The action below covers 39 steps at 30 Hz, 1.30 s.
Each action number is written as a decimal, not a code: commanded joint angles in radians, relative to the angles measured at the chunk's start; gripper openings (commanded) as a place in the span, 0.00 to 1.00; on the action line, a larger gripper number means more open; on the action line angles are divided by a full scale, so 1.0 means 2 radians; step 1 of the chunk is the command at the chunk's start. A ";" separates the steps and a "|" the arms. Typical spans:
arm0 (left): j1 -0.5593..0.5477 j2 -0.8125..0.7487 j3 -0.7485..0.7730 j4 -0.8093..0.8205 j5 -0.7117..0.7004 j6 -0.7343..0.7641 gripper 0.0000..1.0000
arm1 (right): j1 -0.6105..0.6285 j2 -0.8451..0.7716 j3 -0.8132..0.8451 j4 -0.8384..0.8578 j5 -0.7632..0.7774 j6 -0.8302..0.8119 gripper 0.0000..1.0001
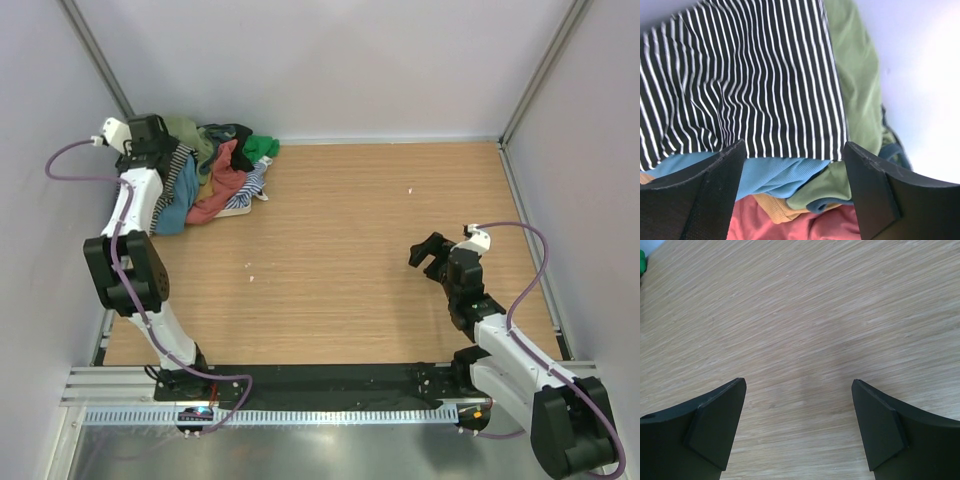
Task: Fold and stack the tank tops
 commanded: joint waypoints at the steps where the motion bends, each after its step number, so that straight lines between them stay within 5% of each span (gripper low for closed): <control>1: 0.002 0.017 -0.002 -0.010 0.044 0.000 0.79 | 0.001 0.000 0.010 0.020 -0.001 0.001 0.94; 9: 0.013 0.024 -0.050 0.012 0.064 0.013 0.64 | 0.001 0.020 0.019 0.015 -0.002 0.004 0.93; 18: 0.026 0.068 -0.032 -0.020 0.072 0.013 0.73 | 0.001 0.022 0.020 0.013 -0.001 0.004 0.94; 20: 0.031 0.073 -0.031 -0.015 0.073 0.014 0.66 | 0.001 0.022 0.020 0.013 -0.001 0.004 0.94; 27: 0.058 0.076 -0.023 -0.018 0.078 0.017 0.15 | 0.001 0.024 0.021 0.013 -0.002 0.004 0.93; 31: 0.062 0.052 -0.036 -0.012 0.062 0.020 0.12 | 0.001 0.025 0.022 0.013 -0.003 0.003 0.94; 33: 0.063 0.032 -0.044 -0.006 0.051 0.020 0.00 | 0.001 0.026 0.022 0.014 -0.003 0.004 0.94; 39: 0.061 -0.055 -0.071 0.031 0.052 -0.013 0.00 | 0.001 0.028 0.022 0.015 -0.004 0.004 0.93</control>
